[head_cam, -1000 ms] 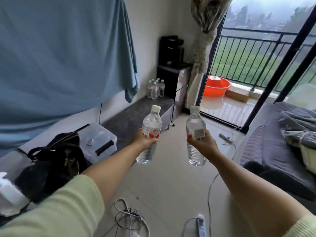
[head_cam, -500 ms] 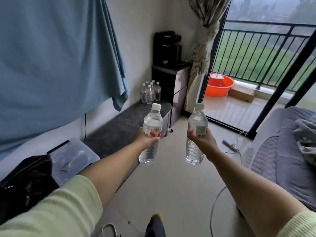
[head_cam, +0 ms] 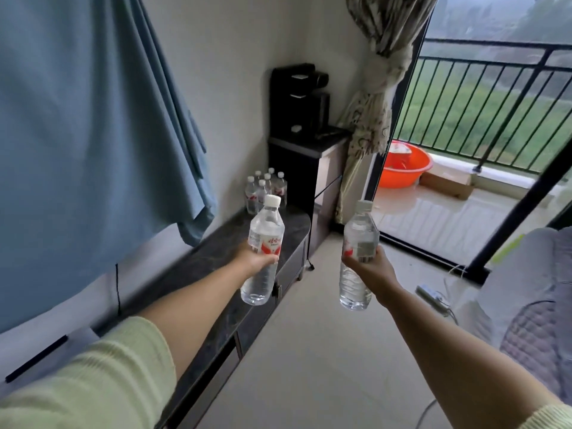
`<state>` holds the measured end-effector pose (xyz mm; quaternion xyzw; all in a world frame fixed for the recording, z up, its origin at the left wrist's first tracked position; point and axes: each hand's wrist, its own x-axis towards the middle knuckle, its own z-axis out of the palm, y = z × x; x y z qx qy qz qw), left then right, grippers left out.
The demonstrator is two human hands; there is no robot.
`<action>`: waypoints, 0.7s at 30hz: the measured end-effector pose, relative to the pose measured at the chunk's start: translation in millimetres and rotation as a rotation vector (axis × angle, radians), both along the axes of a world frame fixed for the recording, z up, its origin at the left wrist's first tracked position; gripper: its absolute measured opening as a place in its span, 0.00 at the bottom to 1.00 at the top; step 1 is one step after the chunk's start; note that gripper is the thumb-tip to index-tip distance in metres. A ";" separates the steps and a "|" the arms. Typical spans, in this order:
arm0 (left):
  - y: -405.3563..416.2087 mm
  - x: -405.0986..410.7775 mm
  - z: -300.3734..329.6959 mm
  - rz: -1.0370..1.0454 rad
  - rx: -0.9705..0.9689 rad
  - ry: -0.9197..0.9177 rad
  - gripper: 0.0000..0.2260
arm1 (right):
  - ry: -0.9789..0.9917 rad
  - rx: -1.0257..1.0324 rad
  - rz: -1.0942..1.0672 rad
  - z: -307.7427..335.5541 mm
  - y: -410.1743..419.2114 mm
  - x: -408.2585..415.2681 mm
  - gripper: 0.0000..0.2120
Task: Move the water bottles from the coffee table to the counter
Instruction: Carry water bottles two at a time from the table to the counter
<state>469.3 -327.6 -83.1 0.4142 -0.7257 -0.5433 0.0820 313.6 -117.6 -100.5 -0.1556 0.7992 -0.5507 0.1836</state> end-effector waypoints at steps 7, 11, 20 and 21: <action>-39.5 -100.0 -16.7 -0.047 0.004 -0.002 0.24 | 0.028 0.025 0.048 -9.3 -47.7 -101.3 0.18; -56.7 -168.4 -25.3 -0.015 0.009 -0.029 0.25 | 0.055 0.035 0.149 -11.9 -75.3 -180.1 0.16; -87.3 -309.6 -36.0 0.138 0.040 -0.072 0.25 | 0.006 0.041 0.301 -16.5 -141.8 -335.2 0.21; -90.9 -320.4 -40.0 0.143 0.047 -0.083 0.24 | -0.012 0.046 0.313 -20.3 -149.8 -344.9 0.21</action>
